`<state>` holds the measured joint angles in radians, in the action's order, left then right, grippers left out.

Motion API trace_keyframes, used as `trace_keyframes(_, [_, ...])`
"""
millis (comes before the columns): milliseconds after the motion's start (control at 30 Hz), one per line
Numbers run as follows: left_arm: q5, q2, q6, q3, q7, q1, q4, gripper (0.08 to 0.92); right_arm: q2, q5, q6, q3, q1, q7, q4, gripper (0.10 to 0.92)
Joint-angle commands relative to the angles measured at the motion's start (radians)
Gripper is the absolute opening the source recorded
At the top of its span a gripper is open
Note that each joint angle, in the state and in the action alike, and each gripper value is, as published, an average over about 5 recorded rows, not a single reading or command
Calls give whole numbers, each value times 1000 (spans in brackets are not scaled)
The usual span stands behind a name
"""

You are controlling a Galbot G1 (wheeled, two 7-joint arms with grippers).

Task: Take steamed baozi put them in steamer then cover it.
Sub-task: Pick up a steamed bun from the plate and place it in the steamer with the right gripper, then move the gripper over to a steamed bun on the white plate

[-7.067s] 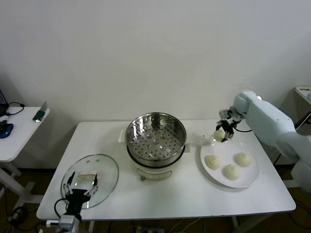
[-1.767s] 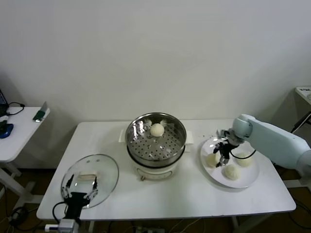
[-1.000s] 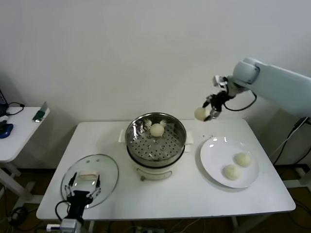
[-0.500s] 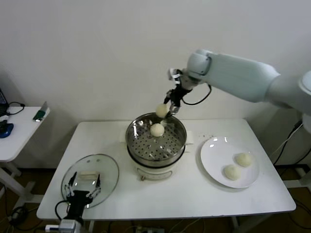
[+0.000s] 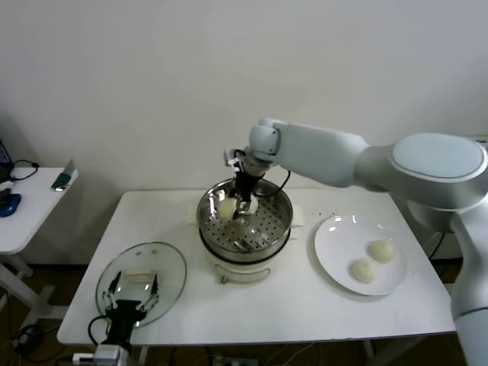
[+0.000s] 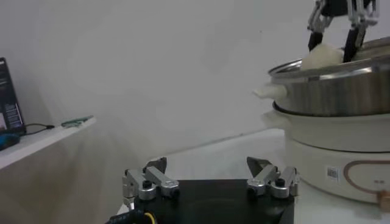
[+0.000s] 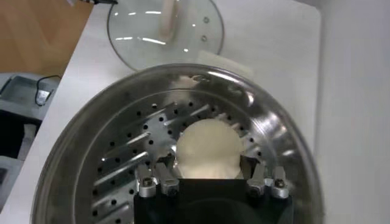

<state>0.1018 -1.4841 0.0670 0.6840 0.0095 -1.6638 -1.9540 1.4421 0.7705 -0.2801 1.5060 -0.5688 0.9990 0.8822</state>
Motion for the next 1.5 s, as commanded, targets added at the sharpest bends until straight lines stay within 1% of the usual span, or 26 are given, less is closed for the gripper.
trace_keyframes(33, [-6, 3, 1, 2, 0, 5, 10, 823, 42, -17, -5, 5, 51, -6, -15, 704])
trace_keyframes(200, [-11, 4, 1, 1, -10, 10, 23, 823, 45, -17, -3, 4, 58, -8, -22, 706])
trace_keyframes(267, [-12, 4, 1, 1, -12, 12, 26, 823, 47, -18, -4, 3, 61, -10, -26, 725])
trace_keyframes(367, [-12, 5, 0, 2, -11, 14, 26, 823, 47, -20, -7, 3, 58, -13, -24, 783])
trace_keyframes(467, [-12, 5, -2, 4, -11, 14, 23, 823, 37, -21, -8, 4, 45, -9, -12, 817])
trace_keyframes(700, [-10, 3, -2, 5, -11, 7, 13, 823, -48, -7, -2, 5, -56, 22, 50, 823])
trace_keyframes(900, [-8, 3, -3, 6, -11, -1, 6, 823, -209, 33, 15, 53, -212, 71, 139, 823])
trace_keyframes(1067, [-5, 5, -2, 7, -12, -5, 6, 823, -399, 2, 23, 106, -288, 90, 232, 823])
trace_keyframes(1300, [2, 6, -12, 4, -11, -1, 2, 823, -665, -179, 20, 118, -269, 91, 417, 823])
trace_keyframes(1500, [16, 7, -19, 3, -10, -2, -2, 823, -832, -375, 30, 45, -111, 93, 486, 823])
